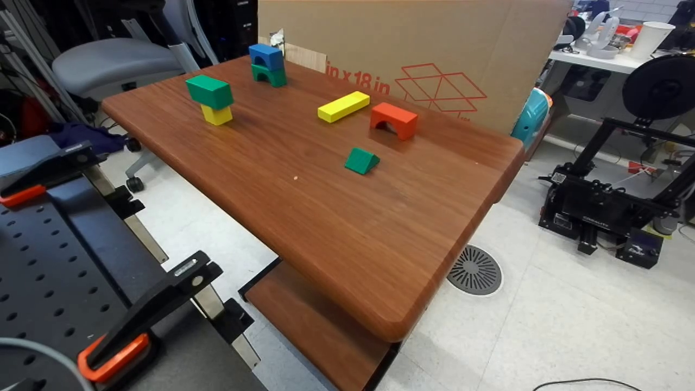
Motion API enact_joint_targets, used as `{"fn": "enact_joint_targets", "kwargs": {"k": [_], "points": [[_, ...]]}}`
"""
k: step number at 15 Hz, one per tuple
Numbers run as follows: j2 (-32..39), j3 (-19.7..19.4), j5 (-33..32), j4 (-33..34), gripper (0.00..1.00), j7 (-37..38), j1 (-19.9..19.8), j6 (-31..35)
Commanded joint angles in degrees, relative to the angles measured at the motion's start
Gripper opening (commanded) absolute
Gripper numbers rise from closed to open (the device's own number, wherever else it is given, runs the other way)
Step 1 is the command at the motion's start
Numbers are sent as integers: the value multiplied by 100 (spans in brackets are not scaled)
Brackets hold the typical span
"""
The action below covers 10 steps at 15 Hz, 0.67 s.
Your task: Pick up the orange object and put it on top of the blue object
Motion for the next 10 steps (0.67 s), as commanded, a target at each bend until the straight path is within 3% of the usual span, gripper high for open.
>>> {"fn": "enact_joint_targets", "kwargs": {"k": [1, 10], "points": [[901, -150, -88, 945, 100, -242, -136, 127], [2168, -411, 359, 2354, 100, -35, -402, 100]]}}
